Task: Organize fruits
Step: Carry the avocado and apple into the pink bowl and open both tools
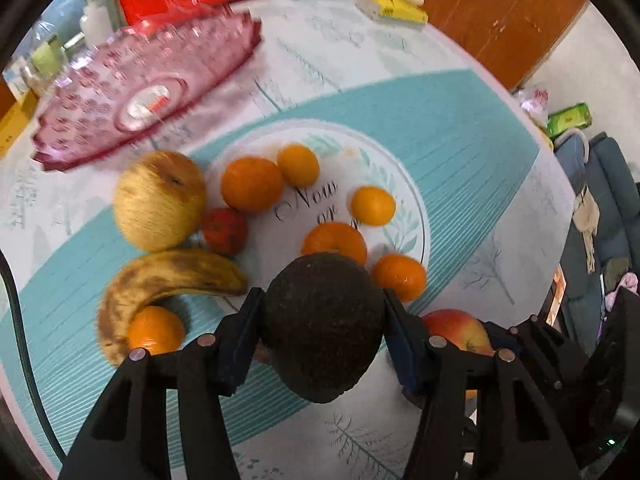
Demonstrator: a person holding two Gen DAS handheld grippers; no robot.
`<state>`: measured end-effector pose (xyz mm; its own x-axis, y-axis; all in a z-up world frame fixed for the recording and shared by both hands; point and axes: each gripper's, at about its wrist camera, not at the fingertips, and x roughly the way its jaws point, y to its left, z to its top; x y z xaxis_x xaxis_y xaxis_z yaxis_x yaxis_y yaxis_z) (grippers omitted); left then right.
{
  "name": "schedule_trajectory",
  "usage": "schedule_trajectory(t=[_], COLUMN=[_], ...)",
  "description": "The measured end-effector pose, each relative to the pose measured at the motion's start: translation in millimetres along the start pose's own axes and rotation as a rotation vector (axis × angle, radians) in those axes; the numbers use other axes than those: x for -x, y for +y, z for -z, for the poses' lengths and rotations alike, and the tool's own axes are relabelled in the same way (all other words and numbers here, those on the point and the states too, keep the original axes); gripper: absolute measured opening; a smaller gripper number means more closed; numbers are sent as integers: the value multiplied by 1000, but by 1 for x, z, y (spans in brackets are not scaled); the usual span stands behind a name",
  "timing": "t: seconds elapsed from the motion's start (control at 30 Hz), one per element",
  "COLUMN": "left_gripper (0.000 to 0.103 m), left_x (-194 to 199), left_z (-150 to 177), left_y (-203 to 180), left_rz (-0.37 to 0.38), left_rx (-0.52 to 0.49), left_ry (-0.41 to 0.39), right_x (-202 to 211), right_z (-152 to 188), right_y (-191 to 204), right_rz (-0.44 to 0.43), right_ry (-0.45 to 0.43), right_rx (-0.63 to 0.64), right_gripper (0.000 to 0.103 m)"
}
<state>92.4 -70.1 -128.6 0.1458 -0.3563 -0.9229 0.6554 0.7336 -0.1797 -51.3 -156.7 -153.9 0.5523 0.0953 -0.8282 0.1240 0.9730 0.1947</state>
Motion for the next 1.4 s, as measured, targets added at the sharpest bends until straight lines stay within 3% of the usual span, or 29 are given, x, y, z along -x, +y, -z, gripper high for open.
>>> schedule_trajectory(t=[0.23, 0.4, 0.73, 0.93, 1.1, 1.23, 1.4], left_gripper=[56, 56, 56, 56, 56, 56, 56], left_x=[50, 96, 183, 209, 193, 143, 61], left_z=[-3, -6, -37, -74, -111, -136, -156], left_y=[15, 34, 80, 111, 145, 168, 178], left_rz=[-13, -20, -72, -135, -183, -235, -329], left_rx=[20, 40, 79, 124, 232, 322, 321], left_ry=[-91, -167, -341, -409, -416, -323, -175], right_x=[18, 36, 78, 71, 20, -45, -122], right_z=[-20, -53, -179, -260, -302, -312, -300], right_y=[15, 29, 55, 68, 74, 70, 59], right_rz=[13, 31, 71, 98, 82, 44, 25], right_ry=[-20, -58, -161, -186, -154, -76, 6], right_rx=[28, 53, 140, 232, 299, 318, 357], right_gripper=[66, 66, 66, 66, 66, 66, 66])
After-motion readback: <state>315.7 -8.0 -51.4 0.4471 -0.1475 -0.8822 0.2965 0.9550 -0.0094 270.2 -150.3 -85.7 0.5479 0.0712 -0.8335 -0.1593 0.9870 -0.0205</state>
